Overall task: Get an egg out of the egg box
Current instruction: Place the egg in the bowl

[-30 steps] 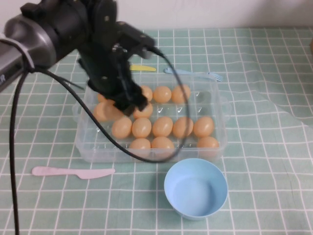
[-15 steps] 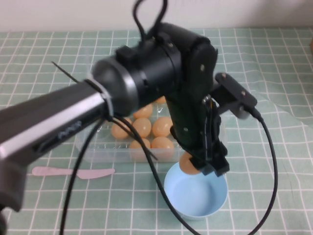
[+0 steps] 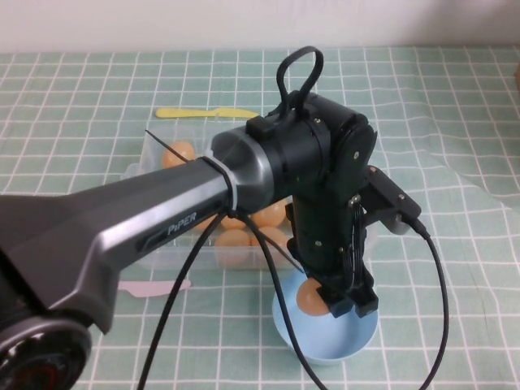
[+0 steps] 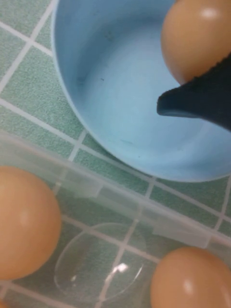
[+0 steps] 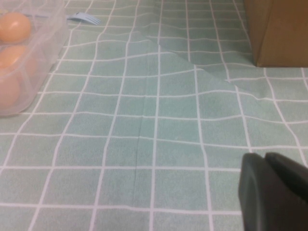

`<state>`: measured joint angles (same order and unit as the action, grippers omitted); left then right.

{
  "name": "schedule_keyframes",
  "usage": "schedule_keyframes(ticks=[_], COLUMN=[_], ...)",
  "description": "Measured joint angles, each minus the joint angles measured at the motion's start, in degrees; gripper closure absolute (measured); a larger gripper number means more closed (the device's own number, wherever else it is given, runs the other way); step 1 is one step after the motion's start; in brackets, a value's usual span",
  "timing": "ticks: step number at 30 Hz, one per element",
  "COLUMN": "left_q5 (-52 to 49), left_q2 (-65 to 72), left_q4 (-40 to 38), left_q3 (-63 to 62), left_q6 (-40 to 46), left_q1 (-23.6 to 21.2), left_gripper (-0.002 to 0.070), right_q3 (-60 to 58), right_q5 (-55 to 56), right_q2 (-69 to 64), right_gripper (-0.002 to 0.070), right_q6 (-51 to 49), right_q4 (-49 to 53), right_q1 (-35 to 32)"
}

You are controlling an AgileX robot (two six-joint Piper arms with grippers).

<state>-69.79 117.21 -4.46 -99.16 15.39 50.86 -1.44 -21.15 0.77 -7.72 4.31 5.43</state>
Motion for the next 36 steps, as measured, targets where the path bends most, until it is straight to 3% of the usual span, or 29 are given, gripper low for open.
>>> schedule_keyframes(ticks=[15, 25, 36], left_q5=[2.25, 2.25, 2.25], left_q2=[4.52, 5.29, -4.37], left_q4=[5.47, 5.47, 5.36], left_q3=[0.00, 0.00, 0.00], left_q6=[0.13, -0.06, -0.21], left_q1=[0.00, 0.00, 0.61], left_gripper=[0.0320, 0.0202, 0.0189], right_q3=[0.00, 0.00, 0.00], right_q5=[0.00, 0.00, 0.00], right_q2=[0.00, 0.00, 0.00], right_gripper=[0.0694, 0.0694, 0.0694], right_q6=[0.00, 0.00, 0.00], right_q4=[0.00, 0.00, 0.00], right_q1=[0.00, 0.00, 0.00])
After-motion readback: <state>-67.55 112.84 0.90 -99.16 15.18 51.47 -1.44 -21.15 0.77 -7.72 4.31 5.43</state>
